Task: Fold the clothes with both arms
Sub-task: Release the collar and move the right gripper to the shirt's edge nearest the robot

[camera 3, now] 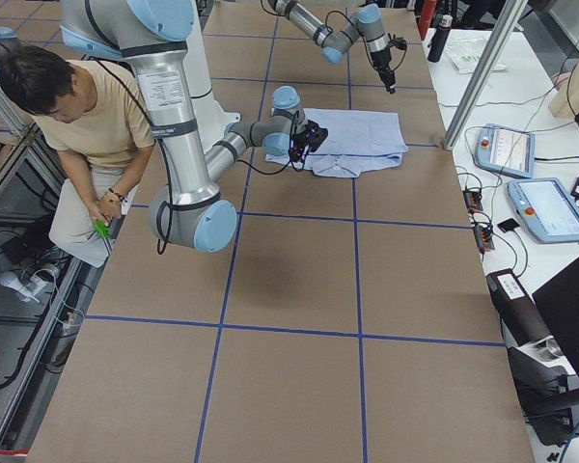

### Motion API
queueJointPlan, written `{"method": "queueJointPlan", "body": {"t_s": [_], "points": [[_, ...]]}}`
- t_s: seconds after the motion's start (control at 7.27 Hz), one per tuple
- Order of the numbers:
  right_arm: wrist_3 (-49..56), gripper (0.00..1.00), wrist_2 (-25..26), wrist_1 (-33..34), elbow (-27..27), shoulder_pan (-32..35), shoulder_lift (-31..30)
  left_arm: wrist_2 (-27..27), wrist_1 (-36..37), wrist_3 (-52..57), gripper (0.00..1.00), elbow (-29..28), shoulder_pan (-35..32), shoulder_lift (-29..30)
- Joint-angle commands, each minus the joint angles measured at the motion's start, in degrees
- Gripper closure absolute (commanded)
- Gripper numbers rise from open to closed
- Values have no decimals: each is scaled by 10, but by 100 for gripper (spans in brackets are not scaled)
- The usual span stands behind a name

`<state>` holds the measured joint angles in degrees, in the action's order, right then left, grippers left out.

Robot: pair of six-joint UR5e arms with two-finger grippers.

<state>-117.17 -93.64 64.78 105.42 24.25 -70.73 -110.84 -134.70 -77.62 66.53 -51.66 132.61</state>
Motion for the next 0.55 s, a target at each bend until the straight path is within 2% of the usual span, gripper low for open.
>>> {"method": "queueJointPlan", "body": {"t_s": [0.0,0.14,0.28,0.41], "points": [[-100,0,92,30,19,-76,2,-7,14,5,53,19,-4,-15],[-154,0,143,31,21,-116,2,-7,15,5,53,19,-3,-16],[-166,0,173,34,26,-147,2,-6,15,5,53,19,-3,-17],[-171,0,174,44,29,-161,2,-5,15,4,53,21,-4,-17]]}}
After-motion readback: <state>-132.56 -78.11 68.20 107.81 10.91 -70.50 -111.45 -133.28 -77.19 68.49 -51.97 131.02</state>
